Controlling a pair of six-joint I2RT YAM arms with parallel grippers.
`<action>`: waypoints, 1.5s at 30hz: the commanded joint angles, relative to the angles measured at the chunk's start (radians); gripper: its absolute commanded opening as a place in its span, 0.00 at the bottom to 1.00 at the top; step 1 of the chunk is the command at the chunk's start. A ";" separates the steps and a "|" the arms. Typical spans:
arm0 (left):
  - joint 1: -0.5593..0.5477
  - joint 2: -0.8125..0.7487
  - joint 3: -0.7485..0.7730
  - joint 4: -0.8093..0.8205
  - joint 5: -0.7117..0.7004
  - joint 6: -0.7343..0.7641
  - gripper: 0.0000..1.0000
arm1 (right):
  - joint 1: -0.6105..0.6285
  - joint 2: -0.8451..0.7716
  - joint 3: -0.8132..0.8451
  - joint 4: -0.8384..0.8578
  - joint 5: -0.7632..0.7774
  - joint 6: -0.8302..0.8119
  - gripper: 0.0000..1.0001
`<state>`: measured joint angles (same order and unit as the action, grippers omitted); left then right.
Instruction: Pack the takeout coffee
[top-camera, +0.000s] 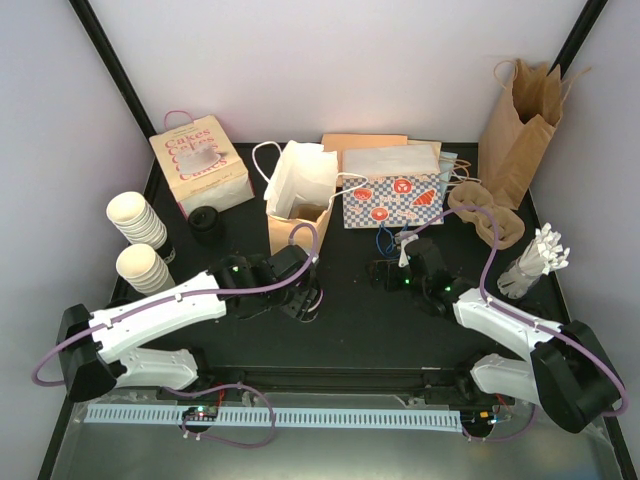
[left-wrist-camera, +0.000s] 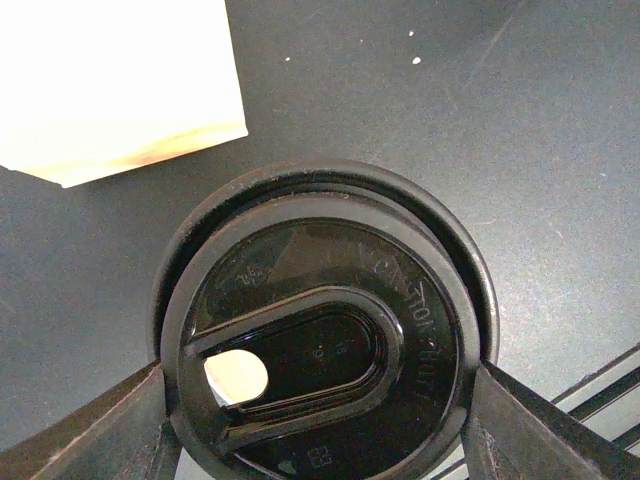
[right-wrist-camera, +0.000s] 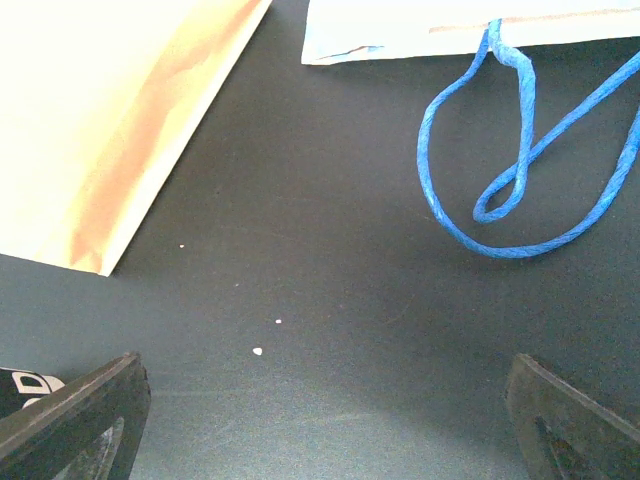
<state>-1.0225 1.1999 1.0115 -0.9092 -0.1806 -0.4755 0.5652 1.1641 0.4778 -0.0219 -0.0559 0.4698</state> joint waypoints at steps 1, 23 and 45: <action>-0.008 0.005 0.018 -0.017 -0.015 -0.014 0.69 | -0.005 0.003 0.015 0.030 -0.002 -0.011 1.00; -0.008 0.013 0.010 -0.002 0.005 0.004 0.69 | -0.005 -0.079 0.053 -0.043 -0.011 0.002 1.00; -0.007 0.039 -0.013 0.029 -0.001 0.022 0.69 | -0.005 -0.040 0.208 -0.149 -0.341 -0.015 0.93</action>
<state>-1.0225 1.2251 0.9932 -0.9028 -0.1745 -0.4671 0.5632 1.1175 0.7074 -0.2104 -0.3138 0.4492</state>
